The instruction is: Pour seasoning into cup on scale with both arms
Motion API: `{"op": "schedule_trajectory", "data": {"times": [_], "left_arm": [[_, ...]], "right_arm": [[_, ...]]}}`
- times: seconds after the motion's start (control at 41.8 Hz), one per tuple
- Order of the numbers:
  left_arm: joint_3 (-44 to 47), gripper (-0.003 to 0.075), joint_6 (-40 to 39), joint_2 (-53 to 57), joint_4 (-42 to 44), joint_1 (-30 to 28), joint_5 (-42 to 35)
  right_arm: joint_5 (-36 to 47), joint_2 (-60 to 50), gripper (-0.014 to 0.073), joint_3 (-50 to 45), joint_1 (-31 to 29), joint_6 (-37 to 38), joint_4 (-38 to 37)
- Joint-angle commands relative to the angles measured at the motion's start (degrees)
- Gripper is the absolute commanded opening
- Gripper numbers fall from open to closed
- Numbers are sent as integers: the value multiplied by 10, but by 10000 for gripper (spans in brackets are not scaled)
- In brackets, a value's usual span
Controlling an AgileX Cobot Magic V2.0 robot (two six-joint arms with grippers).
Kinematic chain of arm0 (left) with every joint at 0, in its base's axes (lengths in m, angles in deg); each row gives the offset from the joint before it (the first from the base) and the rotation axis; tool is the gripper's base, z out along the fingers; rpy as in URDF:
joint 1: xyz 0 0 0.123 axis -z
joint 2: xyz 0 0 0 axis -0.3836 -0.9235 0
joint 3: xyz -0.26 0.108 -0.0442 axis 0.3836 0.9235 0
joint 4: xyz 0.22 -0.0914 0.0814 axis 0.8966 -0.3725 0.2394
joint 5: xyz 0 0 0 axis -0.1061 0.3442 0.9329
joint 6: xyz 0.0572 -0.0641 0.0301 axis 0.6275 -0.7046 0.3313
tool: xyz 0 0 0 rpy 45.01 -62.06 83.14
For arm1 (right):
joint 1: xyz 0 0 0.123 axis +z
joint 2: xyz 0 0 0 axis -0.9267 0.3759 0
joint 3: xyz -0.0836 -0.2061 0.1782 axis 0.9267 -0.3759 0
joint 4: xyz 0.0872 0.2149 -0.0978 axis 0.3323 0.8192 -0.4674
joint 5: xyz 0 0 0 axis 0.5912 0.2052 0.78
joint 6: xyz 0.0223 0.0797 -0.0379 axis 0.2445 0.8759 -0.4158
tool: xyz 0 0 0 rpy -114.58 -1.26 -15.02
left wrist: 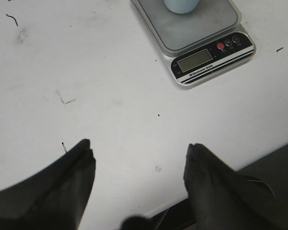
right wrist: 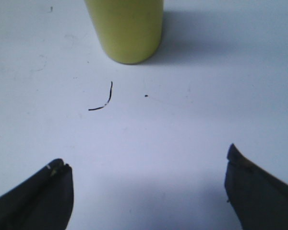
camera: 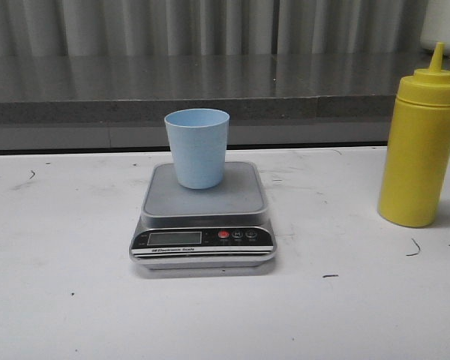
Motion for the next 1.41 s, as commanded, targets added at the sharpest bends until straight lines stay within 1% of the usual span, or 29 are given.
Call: {"op": "schedule_trajectory", "data": {"times": [0.0,0.096,0.12,0.167,0.239,0.311,0.526,0.813,0.908,1.1,1.267,1.339,1.386], "left_arm": [[-14,407,-2,0,2,4,-32],[-14,407,-2,0,2,4,-32],[-14,407,-2,0,2,4,-32],[-14,407,-2,0,2,4,-32],[-14,407,-2,0,2,4,-32],[-14,407,-2,0,2,4,-32],[-14,407,-2,0,2,4,-32],[-14,407,-2,0,2,4,-32],[-14,407,-2,0,2,4,-32],[-14,407,-2,0,2,4,-42],[-14,407,-2,0,2,4,-42],[-14,397,-2,0,2,4,-42],[-14,363,-2,0,2,4,-42]], "right_arm": [[-122,-65,652,67,33,2,13],[-256,-106,652,121,63,-12,27],[-275,-113,652,134,70,-22,33],[-341,-128,652,162,85,-53,45],[-399,-143,652,196,102,-91,69],[-432,-163,652,219,113,-113,86],[-446,-241,652,220,117,-115,89],[-439,-336,652,220,117,-125,87],[-439,-356,638,220,117,-125,83],[-439,-375,586,220,117,-128,60],[-439,-375,540,220,117,-128,59],[-438,-375,502,220,117,-128,59],[-438,-375,449,220,117,-128,59]]}}
